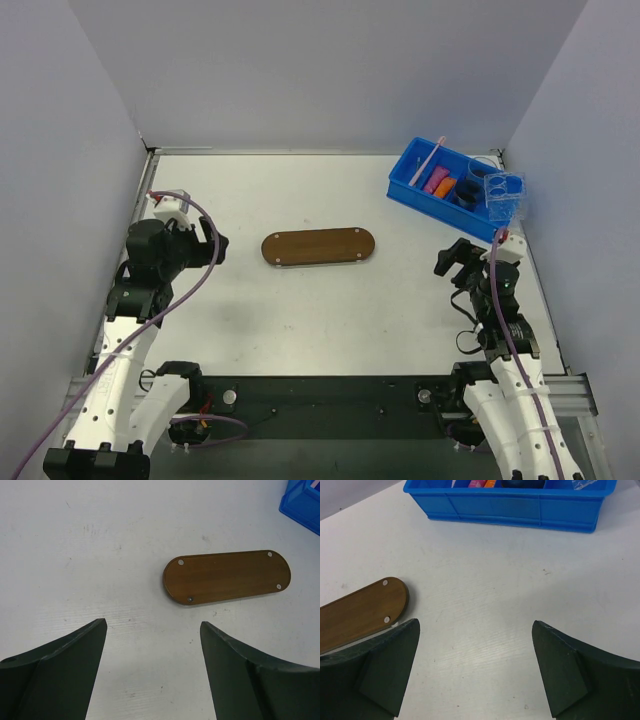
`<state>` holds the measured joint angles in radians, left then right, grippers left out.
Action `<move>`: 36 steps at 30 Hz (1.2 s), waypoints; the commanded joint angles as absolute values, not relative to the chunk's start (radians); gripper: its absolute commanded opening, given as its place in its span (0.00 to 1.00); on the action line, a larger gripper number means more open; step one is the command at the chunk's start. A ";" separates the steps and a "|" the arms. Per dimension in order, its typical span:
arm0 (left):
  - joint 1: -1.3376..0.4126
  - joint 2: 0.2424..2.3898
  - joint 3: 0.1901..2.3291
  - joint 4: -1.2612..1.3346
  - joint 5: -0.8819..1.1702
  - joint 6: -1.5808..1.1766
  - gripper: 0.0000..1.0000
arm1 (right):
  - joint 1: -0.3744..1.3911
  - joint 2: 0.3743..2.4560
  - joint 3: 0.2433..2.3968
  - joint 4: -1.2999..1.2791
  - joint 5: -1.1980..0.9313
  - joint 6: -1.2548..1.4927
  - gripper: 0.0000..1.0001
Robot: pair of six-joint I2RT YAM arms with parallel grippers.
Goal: Prepare toiletry sets of a toothbrush and toothpaste on the tray
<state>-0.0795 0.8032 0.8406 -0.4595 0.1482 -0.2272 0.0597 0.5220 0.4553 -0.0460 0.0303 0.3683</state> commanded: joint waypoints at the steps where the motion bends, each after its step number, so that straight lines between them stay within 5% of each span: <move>1: -0.083 0.802 0.834 -0.400 0.173 -0.221 0.86 | 0.061 0.557 0.515 -0.063 0.023 0.405 0.89; 11: -0.116 0.807 0.841 -0.376 0.172 -0.229 0.86 | 0.063 0.561 0.623 -0.156 0.032 0.328 0.88; 16: -0.190 0.883 0.984 -0.350 0.157 -0.247 0.83 | 0.063 0.647 0.762 -0.247 0.020 0.284 0.75; 24: -0.267 1.032 1.085 -0.328 0.178 -0.235 0.82 | 0.061 1.044 1.142 -0.428 -0.047 0.233 0.60; 36: -0.281 1.008 1.012 -0.341 0.159 -0.204 0.82 | 0.052 1.511 1.502 -0.498 -0.072 0.149 0.55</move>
